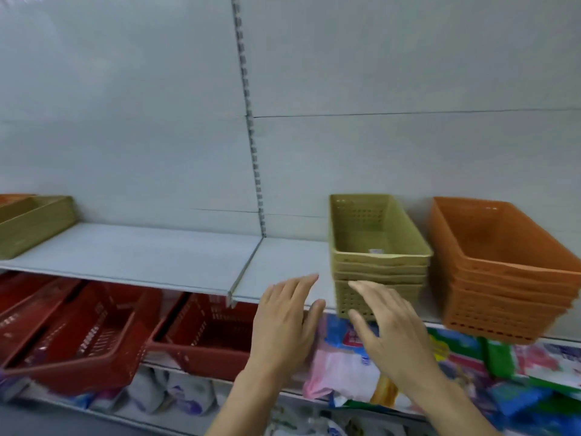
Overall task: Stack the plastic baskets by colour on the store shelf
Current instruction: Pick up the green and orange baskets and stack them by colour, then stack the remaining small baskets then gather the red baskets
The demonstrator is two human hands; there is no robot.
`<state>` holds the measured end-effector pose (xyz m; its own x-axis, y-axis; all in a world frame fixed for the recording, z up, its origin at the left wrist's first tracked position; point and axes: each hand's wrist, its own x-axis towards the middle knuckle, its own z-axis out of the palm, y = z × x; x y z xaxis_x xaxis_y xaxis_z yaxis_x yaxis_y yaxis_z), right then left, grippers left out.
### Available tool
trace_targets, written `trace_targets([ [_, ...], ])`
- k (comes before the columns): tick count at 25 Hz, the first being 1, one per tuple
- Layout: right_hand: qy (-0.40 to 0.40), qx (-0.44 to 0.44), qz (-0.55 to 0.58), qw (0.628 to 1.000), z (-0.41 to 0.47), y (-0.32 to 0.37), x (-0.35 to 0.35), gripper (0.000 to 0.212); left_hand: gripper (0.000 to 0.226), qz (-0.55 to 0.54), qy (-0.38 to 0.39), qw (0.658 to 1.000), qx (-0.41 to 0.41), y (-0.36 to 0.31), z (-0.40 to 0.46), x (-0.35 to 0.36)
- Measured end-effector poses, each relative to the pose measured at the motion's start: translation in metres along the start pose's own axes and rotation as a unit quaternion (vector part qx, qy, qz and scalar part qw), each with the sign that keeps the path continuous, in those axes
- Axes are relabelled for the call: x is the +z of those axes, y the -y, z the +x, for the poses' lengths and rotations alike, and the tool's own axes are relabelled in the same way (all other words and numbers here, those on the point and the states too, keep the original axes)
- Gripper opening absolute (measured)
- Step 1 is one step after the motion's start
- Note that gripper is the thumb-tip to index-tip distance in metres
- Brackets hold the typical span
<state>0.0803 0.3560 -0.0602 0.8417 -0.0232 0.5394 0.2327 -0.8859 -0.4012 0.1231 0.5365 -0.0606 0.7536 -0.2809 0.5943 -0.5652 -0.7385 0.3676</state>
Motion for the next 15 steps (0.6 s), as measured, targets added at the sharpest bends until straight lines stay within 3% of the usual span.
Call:
trace_targets([
  [5, -0.005, 0.045, 0.116, 0.992, -0.002, 0.143, 0.110, 0.037, 0.046, -0.040, -0.002, 0.990, -0.137, 0.127, -0.070, -0.100],
  [10, 0.063, 0.055, 0.200, 0.976, 0.007, 0.284, 0.206, 0.032, 0.034, -0.044, 0.007, 0.972, -0.230, 0.261, -0.121, -0.198],
  [15, 0.130, 0.054, 0.255, 0.957, 0.046, 0.379, 0.275, 0.028, 0.029, -0.089, -0.023, 0.955, -0.282, 0.366, -0.131, -0.268],
])
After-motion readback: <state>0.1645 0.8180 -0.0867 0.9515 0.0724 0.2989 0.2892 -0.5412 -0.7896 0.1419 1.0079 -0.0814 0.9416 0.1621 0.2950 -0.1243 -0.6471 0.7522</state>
